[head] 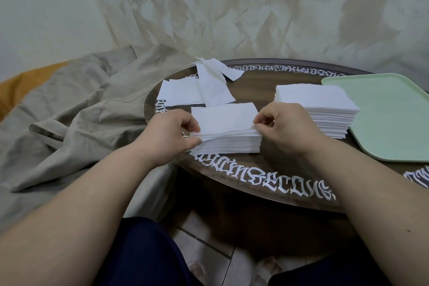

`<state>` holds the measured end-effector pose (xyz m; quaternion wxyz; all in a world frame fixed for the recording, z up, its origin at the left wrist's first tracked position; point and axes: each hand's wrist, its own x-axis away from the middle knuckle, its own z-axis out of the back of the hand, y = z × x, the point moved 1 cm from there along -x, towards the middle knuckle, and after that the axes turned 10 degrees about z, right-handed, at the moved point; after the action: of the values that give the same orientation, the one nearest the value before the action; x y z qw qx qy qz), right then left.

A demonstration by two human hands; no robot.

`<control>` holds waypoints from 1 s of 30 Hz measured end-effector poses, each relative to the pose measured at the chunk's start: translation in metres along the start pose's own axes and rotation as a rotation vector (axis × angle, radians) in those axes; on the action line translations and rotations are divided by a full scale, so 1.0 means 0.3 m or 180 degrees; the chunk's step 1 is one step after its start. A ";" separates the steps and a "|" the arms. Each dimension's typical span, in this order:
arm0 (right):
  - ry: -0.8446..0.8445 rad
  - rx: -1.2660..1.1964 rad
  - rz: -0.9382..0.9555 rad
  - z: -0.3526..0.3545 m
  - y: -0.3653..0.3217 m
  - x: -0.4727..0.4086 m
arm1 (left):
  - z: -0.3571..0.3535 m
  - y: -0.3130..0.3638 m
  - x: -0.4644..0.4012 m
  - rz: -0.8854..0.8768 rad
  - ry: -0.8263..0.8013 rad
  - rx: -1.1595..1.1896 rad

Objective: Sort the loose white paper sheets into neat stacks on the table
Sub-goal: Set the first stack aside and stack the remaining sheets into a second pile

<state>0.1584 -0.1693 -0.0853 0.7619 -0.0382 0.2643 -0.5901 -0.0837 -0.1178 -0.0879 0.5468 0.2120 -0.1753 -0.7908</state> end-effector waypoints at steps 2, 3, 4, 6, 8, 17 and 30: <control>0.0007 -0.0011 0.0016 0.000 0.000 0.001 | 0.001 0.001 -0.002 0.0003 0.0010 -0.0050; 0.0017 -0.0016 0.0025 0.001 0.000 0.000 | 0.003 0.001 -0.002 0.0007 0.0017 -0.0054; 0.0023 -0.0020 0.0032 0.002 -0.001 -0.001 | 0.005 0.000 -0.002 0.0013 0.0023 -0.0046; 0.0008 -0.0024 0.0047 0.002 -0.005 -0.002 | 0.008 -0.002 0.000 0.0031 0.0022 -0.0034; -0.0021 -0.0005 0.0069 0.002 -0.007 -0.002 | 0.010 -0.004 0.002 0.0046 0.0004 -0.0040; -0.0086 0.0053 0.0094 0.001 -0.001 0.001 | 0.004 -0.006 -0.001 0.0089 -0.0012 -0.0123; -0.0244 0.0143 0.0142 -0.006 0.001 -0.004 | 0.002 -0.001 -0.003 0.0045 0.0016 -0.0177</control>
<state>0.1576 -0.1678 -0.0865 0.7850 -0.0377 0.2224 -0.5769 -0.0841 -0.1168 -0.0875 0.5584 0.1975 -0.1534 -0.7910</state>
